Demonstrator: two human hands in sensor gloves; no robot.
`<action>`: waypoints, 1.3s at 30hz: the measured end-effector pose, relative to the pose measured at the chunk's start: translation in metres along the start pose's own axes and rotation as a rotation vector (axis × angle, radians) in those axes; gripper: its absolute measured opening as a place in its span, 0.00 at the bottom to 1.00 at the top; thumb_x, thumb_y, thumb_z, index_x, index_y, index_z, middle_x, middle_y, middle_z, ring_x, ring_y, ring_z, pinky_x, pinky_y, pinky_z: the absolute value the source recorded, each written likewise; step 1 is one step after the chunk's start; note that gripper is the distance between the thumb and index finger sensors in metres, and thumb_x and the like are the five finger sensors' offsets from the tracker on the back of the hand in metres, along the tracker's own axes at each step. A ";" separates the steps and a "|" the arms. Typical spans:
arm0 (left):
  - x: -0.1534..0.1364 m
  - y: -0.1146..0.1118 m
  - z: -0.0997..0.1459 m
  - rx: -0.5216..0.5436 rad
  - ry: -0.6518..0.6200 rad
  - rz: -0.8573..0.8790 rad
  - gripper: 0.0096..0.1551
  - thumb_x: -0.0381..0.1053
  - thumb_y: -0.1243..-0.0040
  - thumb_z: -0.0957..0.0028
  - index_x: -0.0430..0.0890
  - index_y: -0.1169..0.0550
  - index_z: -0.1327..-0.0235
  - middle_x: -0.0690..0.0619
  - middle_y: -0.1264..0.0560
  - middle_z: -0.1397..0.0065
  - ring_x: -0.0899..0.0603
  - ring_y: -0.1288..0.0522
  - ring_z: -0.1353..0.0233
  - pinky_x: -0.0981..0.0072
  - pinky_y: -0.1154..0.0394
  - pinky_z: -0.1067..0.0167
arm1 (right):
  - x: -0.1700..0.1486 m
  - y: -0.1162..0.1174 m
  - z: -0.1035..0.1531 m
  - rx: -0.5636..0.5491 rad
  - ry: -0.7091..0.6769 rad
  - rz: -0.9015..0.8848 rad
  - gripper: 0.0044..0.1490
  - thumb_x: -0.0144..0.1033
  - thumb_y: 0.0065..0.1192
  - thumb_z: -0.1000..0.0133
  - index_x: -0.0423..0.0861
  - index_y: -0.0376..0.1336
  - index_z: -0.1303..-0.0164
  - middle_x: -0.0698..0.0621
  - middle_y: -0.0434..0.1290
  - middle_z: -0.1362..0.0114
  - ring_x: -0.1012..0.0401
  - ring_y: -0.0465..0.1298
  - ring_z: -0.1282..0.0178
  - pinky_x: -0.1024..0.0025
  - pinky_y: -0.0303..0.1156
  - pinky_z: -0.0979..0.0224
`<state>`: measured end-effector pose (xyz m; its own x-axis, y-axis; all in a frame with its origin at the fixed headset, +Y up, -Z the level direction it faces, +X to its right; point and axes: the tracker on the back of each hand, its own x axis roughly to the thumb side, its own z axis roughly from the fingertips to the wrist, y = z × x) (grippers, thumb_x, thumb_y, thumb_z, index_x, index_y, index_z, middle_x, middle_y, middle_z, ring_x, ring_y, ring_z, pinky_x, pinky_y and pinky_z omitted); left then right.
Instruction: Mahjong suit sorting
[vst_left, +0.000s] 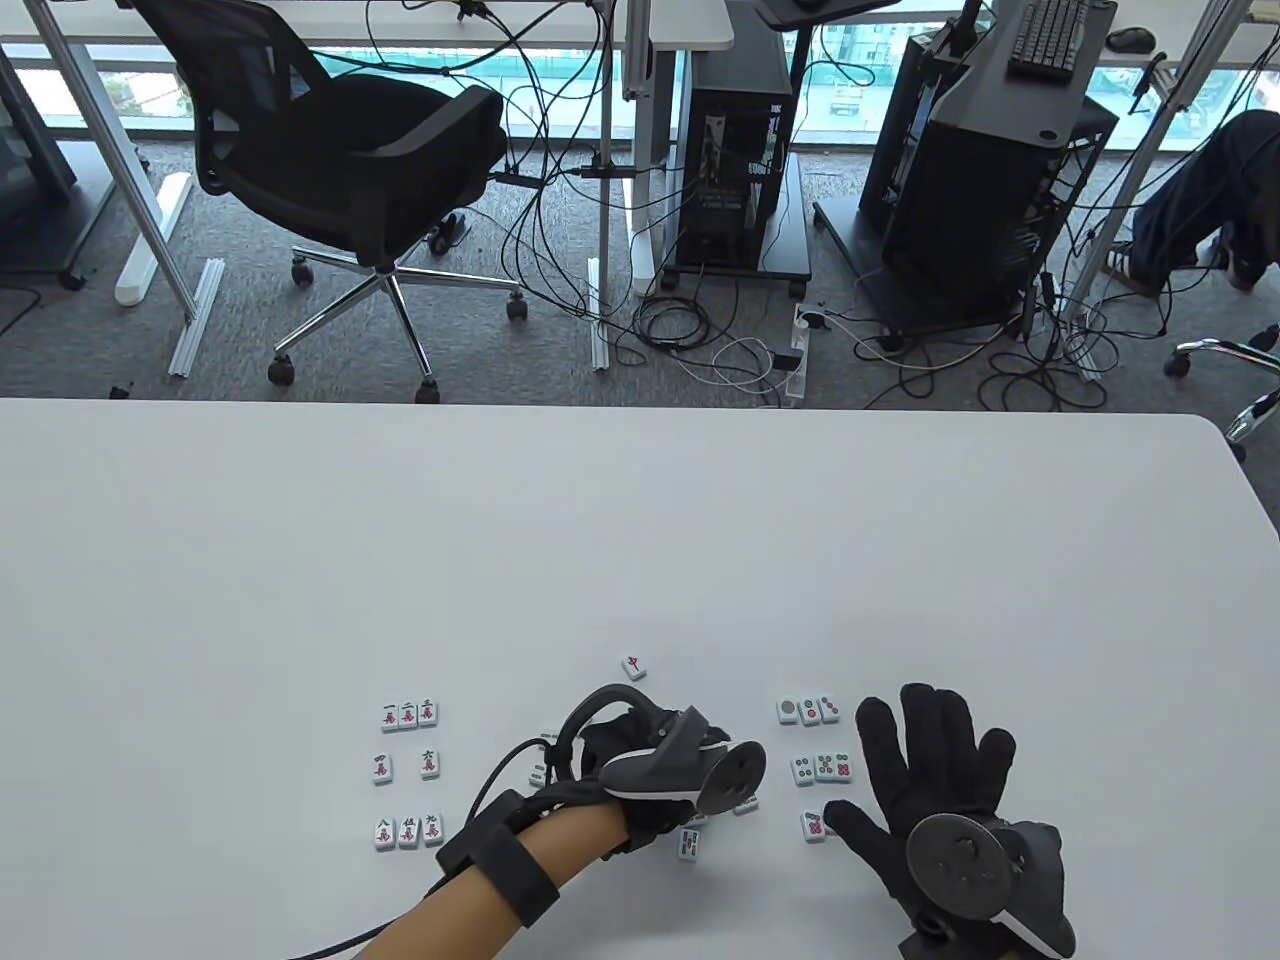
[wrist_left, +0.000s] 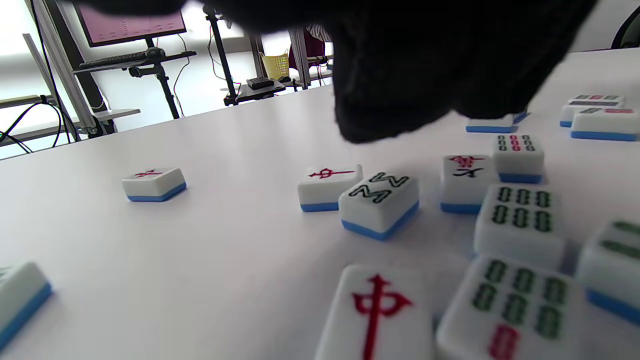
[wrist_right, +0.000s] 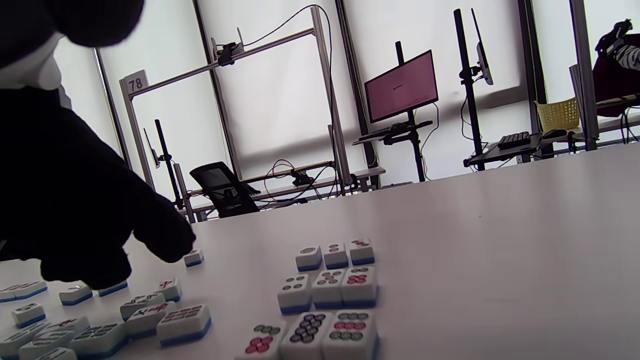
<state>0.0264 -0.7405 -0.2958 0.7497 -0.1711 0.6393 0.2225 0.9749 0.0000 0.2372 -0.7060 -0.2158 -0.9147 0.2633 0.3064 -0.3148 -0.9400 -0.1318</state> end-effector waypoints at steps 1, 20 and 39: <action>0.002 -0.002 -0.004 -0.017 0.001 -0.015 0.33 0.62 0.30 0.64 0.48 0.19 0.46 0.65 0.14 0.75 0.57 0.21 0.83 0.62 0.20 0.73 | 0.000 0.000 0.000 -0.001 0.001 -0.001 0.55 0.65 0.48 0.46 0.57 0.29 0.19 0.42 0.27 0.15 0.41 0.27 0.18 0.26 0.28 0.26; 0.007 -0.005 -0.047 -0.187 -0.008 -0.052 0.31 0.64 0.31 0.64 0.48 0.16 0.52 0.66 0.16 0.82 0.58 0.23 0.87 0.63 0.21 0.78 | -0.001 -0.001 0.000 -0.007 -0.002 0.000 0.55 0.65 0.48 0.46 0.57 0.30 0.19 0.42 0.27 0.14 0.41 0.27 0.18 0.26 0.28 0.26; 0.013 -0.002 -0.050 -0.128 0.098 -0.123 0.37 0.73 0.37 0.64 0.46 0.14 0.55 0.65 0.15 0.80 0.57 0.22 0.87 0.63 0.21 0.78 | -0.001 -0.001 0.000 -0.008 -0.005 -0.003 0.55 0.65 0.48 0.46 0.57 0.30 0.19 0.42 0.27 0.14 0.41 0.27 0.18 0.26 0.28 0.26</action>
<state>0.0667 -0.7513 -0.3258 0.7678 -0.3070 0.5623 0.3891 0.9207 -0.0286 0.2385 -0.7050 -0.2159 -0.9126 0.2649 0.3116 -0.3195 -0.9374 -0.1388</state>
